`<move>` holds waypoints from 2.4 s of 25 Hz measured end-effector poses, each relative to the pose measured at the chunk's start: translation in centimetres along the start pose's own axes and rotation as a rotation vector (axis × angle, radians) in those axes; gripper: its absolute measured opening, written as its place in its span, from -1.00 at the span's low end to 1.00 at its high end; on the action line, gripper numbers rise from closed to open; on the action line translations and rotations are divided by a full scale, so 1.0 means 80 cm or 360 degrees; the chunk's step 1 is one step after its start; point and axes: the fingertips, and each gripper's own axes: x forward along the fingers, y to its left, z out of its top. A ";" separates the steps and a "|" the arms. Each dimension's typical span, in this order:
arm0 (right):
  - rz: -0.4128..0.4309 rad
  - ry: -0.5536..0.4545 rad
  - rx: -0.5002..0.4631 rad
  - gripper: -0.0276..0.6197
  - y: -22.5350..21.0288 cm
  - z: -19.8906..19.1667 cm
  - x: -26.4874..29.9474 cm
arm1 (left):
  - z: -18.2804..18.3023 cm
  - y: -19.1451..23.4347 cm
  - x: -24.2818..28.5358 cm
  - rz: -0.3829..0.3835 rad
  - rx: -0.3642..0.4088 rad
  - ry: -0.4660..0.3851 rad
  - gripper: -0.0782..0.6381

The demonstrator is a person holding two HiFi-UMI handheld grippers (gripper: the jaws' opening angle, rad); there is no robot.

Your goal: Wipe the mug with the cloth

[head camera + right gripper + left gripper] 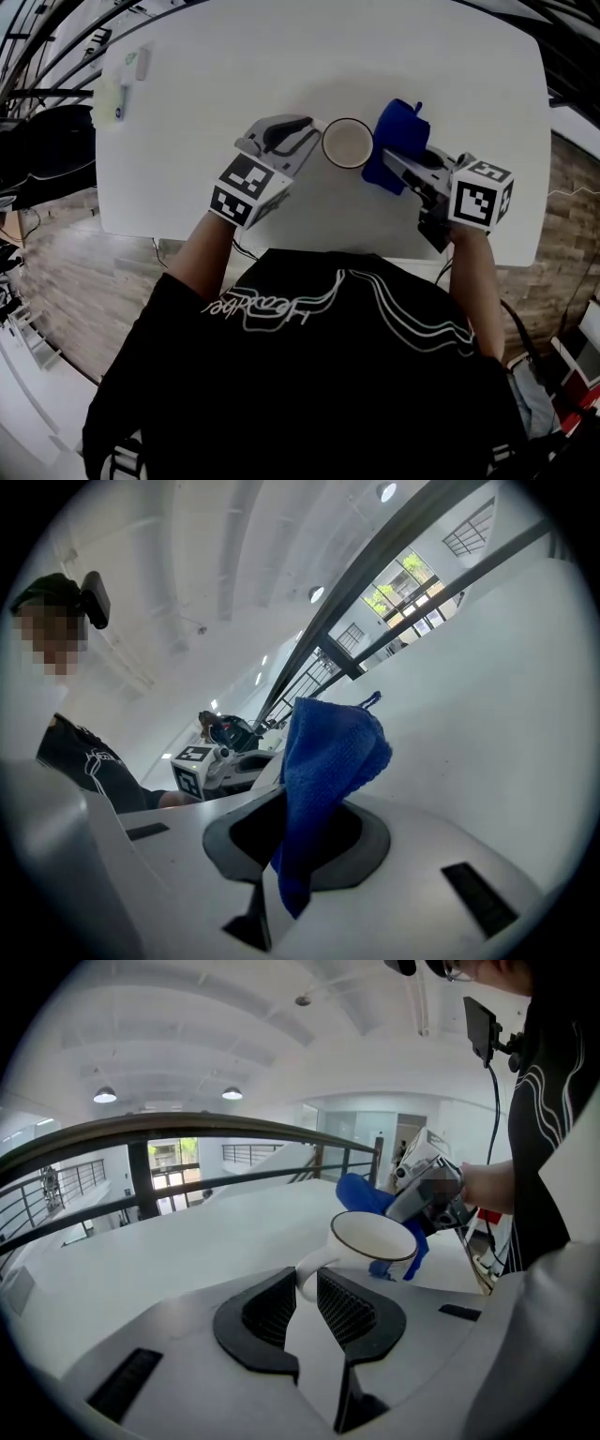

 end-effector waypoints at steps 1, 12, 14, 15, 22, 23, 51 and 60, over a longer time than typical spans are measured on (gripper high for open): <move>-0.0013 0.0023 -0.0009 -0.76 -0.004 -0.001 0.003 | 0.001 0.001 0.001 -0.0003 -0.0003 -0.0005 -0.57; -0.0165 0.0254 -0.0107 -0.76 -0.036 -0.011 0.026 | 0.006 0.008 0.007 -0.0099 -0.0006 -0.0067 -0.57; -0.0173 0.0264 -0.0137 -0.76 -0.042 -0.005 0.023 | 0.008 0.012 0.009 -0.0122 0.0006 -0.0078 -0.57; -0.0169 0.0263 -0.0158 -0.76 -0.044 0.000 0.020 | 0.008 0.013 0.010 -0.0134 0.0018 -0.0081 -0.57; 0.0063 0.0228 -0.0333 -0.76 -0.033 0.054 0.010 | 0.015 0.016 0.022 -0.0227 0.0081 -0.0094 -0.57; 0.0108 0.0245 -0.0365 -0.76 -0.028 0.058 0.012 | 0.017 0.016 0.024 -0.0238 0.0083 -0.0096 -0.57; 0.0370 0.0787 -0.0716 -0.76 -0.033 0.036 0.107 | 0.025 0.025 0.046 -0.0458 0.0078 -0.0153 -0.59; 0.0180 0.0575 -0.0621 -0.76 -0.043 0.047 0.085 | 0.032 0.019 0.054 -0.0482 0.0138 -0.0173 -0.64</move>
